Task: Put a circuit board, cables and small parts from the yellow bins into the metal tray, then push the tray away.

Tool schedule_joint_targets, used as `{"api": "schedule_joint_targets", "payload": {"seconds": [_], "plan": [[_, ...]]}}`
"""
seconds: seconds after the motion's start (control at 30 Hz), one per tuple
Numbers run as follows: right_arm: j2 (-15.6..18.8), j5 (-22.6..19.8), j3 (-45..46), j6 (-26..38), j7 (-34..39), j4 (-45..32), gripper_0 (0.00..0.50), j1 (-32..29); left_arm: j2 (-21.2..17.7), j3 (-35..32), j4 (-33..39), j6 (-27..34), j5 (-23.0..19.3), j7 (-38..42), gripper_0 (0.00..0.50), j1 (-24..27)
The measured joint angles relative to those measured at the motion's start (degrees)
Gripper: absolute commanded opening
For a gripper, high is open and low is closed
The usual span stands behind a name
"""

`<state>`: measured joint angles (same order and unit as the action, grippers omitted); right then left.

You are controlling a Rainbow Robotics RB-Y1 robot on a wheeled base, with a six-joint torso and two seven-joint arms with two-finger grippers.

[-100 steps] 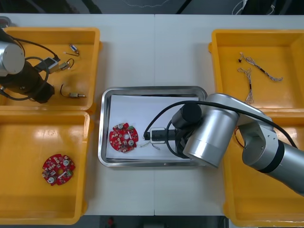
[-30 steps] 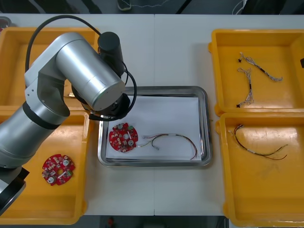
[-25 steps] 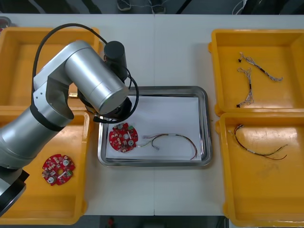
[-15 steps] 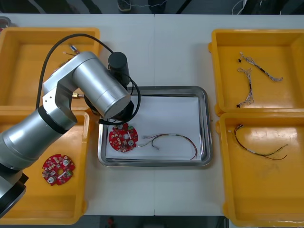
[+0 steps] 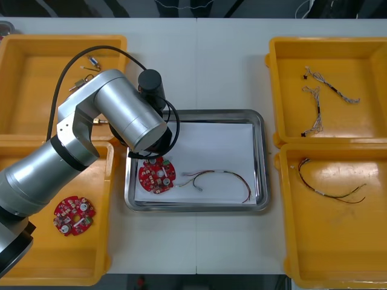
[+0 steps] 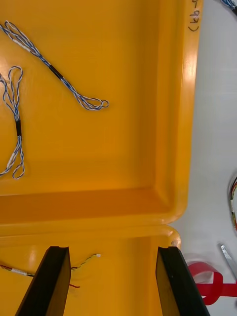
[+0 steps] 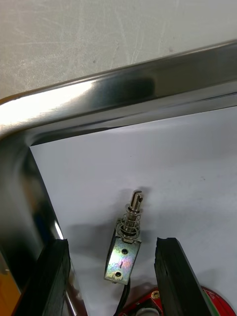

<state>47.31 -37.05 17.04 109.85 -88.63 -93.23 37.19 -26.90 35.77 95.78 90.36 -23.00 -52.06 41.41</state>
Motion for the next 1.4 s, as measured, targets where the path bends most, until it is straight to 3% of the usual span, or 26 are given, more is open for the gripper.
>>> {"api": "schedule_joint_targets", "payload": {"seconds": [0.17,0.3,0.63,0.87,1.0,1.23,1.4], "plan": [[0.14,0.02,-2.21,0.0,-0.02,7.82,0.5,4.9,0.0,-0.29,0.35,0.86,0.32,0.01,0.5,0.13],[0.15,0.03,-3.94,-0.01,-0.16,13.4,0.5,8.33,0.0,-2.5,3.04,5.01,-0.53,0.01,0.5,0.32],[0.18,1.04,-12.43,-6.74,-1.82,24.32,0.5,15.66,-1.23,-14.78,7.29,15.24,-8.9,0.0,0.5,3.03],[0.1,2.21,-14.44,-12.08,-10.31,32.71,0.5,19.73,-5.1,-23.42,7.57,18.06,-14.02,-1.41,0.5,3.87],[-0.11,3.03,-14.45,-15.72,-15.01,38.31,0.5,22.0,-7.52,-27.39,6.36,18.08,-15.8,-9.03,0.5,3.88],[-1.36,3.89,-14.45,-22.79,-21.93,48.41,0.5,26.07,-10.22,-31.62,-0.23,15.41,-16.43,-33.91,0.5,3.89],[-2.86,4.65,-14.45,-26.25,-24.33,51.31,0.5,27.36,-11.54,-32.2,-5.44,9.47,-16.45,-36.01,0.5,3.91]]}}
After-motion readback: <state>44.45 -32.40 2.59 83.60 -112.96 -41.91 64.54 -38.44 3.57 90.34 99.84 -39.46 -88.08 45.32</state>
